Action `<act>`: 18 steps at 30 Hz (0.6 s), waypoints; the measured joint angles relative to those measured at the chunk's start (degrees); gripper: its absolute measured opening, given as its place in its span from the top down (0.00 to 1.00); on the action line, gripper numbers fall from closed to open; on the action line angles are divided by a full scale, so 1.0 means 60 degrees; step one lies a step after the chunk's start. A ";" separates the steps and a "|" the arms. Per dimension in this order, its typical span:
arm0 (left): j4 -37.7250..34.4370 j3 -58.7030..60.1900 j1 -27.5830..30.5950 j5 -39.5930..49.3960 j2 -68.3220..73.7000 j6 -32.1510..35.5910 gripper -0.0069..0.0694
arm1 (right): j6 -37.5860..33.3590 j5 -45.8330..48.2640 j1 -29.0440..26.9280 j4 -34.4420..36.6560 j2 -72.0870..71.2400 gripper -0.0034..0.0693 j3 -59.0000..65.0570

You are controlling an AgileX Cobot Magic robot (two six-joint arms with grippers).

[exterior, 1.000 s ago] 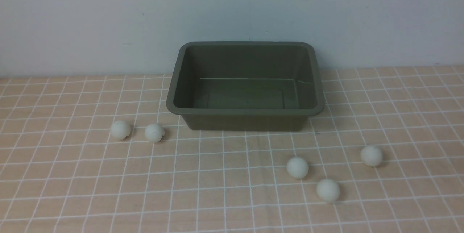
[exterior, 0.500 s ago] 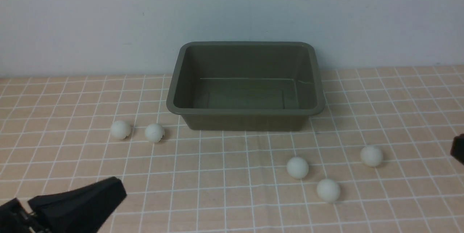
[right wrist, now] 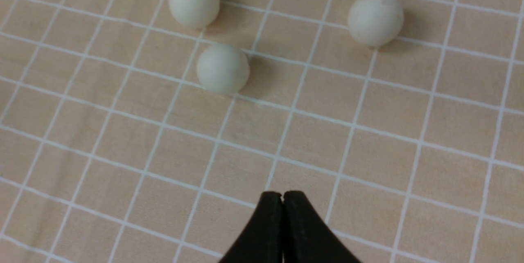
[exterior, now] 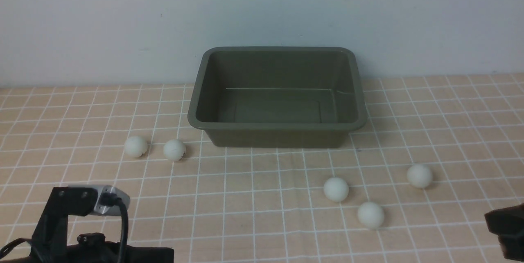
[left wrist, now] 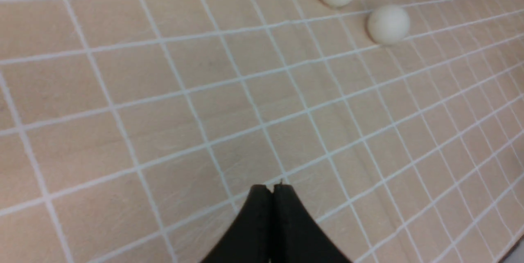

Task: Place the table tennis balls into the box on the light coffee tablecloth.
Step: 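Reach for and grasp a ping pong ball on the table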

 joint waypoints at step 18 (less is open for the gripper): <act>0.2591 -0.2279 0.0000 0.0161 0.1111 -0.2849 1.00 | 0.0293 -0.0354 0.0000 -0.0206 0.0068 0.97 -0.0007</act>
